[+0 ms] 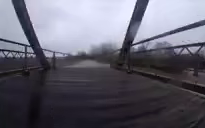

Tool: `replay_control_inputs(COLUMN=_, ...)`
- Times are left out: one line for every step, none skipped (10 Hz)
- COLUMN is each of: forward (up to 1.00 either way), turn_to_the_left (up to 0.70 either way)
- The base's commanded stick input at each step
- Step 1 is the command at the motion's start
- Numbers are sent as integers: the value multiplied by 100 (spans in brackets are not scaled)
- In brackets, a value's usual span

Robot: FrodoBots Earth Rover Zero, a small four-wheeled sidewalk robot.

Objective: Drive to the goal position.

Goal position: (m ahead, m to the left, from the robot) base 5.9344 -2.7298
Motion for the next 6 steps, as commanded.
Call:
replay_control_inputs(forward=100, turn_to_the_left=0)
replay_control_inputs(forward=100, turn_to_the_left=0)
replay_control_inputs(forward=100, turn_to_the_left=0)
replay_control_inputs(forward=100, turn_to_the_left=0)
replay_control_inputs(forward=100, turn_to_the_left=0)
replay_control_inputs(forward=100, turn_to_the_left=2)
